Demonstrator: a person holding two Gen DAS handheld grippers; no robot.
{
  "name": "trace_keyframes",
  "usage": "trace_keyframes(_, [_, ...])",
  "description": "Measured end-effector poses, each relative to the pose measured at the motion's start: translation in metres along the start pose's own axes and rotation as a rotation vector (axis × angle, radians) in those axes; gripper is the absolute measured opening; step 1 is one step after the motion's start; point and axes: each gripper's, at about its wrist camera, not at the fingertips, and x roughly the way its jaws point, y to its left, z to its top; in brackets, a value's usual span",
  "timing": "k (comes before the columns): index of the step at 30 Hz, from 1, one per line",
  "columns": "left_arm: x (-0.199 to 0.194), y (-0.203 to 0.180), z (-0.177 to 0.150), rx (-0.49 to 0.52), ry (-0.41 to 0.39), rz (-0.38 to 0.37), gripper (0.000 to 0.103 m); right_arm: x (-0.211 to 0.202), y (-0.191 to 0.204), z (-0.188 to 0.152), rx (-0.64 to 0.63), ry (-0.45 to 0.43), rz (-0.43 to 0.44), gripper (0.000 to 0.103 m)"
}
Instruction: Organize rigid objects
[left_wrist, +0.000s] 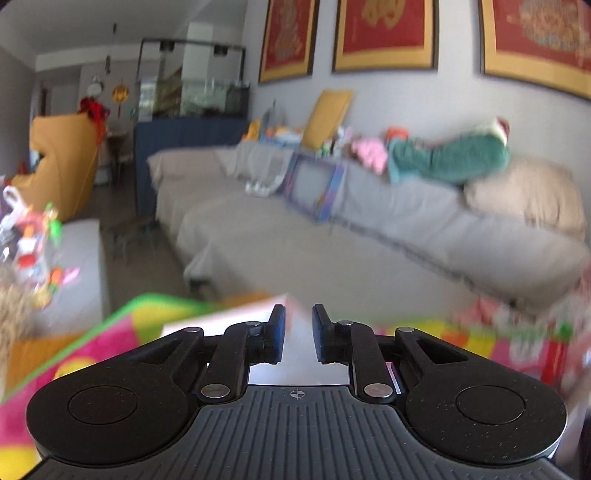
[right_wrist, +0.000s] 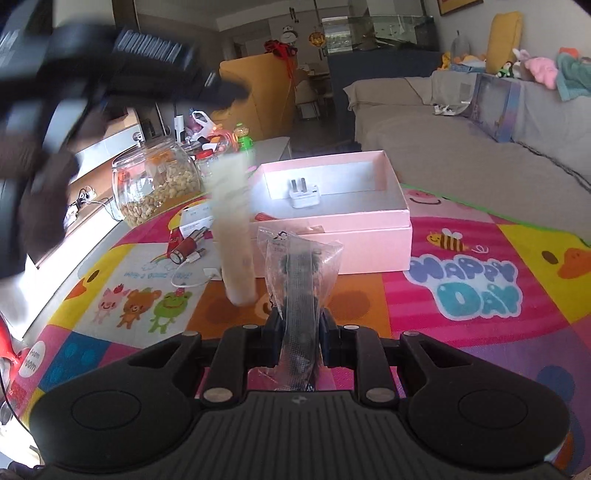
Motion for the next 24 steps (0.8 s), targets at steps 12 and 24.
trace_keyframes(12, [0.014,-0.02,-0.056,0.237,0.166,-0.107,0.024,0.006,-0.018,-0.007,0.033,0.014,-0.06,0.02])
trace_keyframes(24, [0.054,-0.064,-0.156,0.569,0.383,-0.144,0.026,0.004,-0.033,-0.02,0.035,0.052,-0.131,0.02])
